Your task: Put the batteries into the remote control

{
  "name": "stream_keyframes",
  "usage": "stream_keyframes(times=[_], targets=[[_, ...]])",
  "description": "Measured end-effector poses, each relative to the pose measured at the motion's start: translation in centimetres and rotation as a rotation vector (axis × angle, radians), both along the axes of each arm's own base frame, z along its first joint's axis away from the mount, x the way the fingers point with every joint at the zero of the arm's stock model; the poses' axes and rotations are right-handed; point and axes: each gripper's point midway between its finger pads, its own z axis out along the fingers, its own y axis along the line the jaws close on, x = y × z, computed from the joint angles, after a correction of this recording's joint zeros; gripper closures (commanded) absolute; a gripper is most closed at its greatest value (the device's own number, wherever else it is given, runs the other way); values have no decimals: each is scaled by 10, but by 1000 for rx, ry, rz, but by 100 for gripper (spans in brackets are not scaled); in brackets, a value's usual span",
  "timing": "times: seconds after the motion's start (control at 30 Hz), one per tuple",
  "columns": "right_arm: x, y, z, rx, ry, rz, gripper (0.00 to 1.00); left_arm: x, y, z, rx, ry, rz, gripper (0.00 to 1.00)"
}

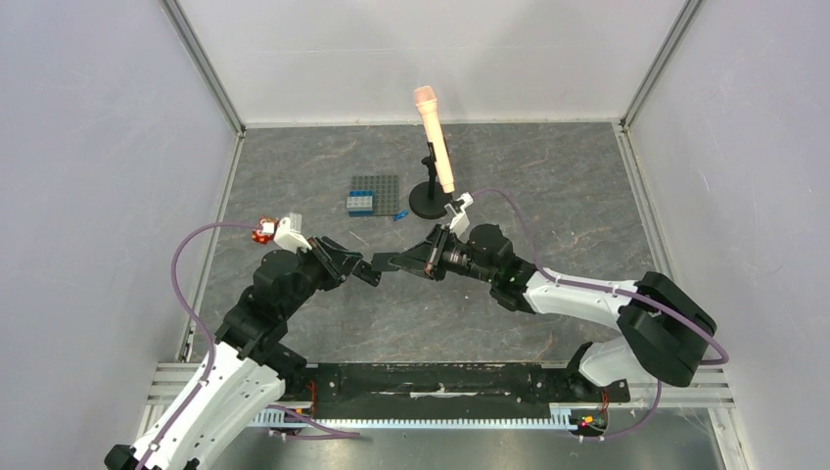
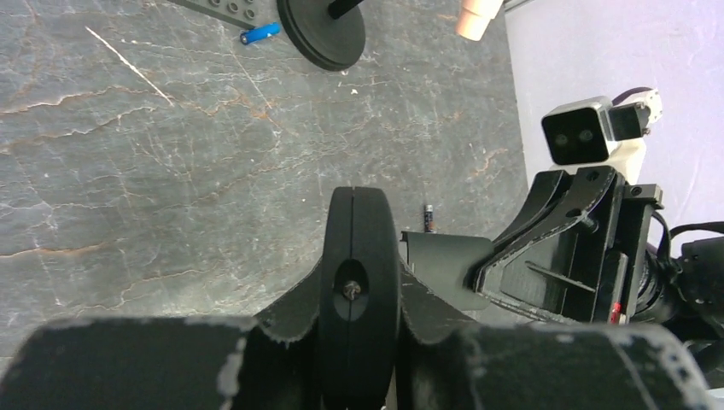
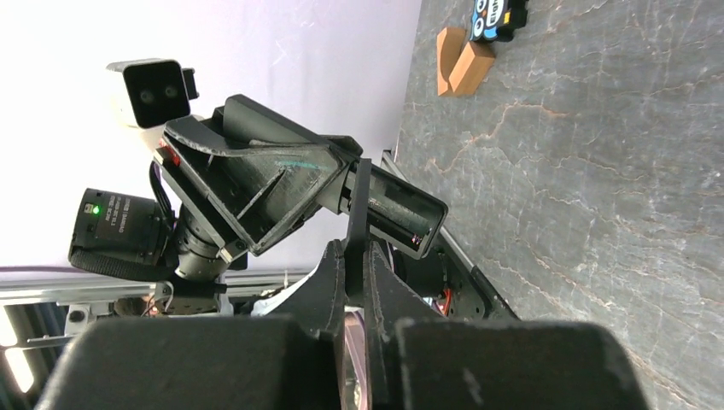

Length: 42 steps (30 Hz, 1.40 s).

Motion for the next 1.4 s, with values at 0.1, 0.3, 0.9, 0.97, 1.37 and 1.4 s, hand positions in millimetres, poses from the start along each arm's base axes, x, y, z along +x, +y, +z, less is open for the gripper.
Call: stream_keyframes(times=[0.1, 0.3, 0.9, 0.97, 1.37, 1.4], targets=[[6, -1, -3, 0, 4, -13, 100, 2, 2, -5, 28, 1, 2, 98], [13, -11, -25, -46, 13, -39, 100, 8, 4, -23, 103, 23, 3, 98], [50, -125, -170, -675, 40, -254, 68, 27, -34, -31, 240, -91, -258, 98], [50, -138, -182, -749, 46, -263, 63, 31, -41, -23, 233, -130, -289, 98], [64, -178, -184, -913, 77, -312, 48, 35, -88, 9, 166, -281, -550, 98], [65, -186, -184, -934, 82, -323, 48, 31, -92, 11, 153, -286, -596, 98]])
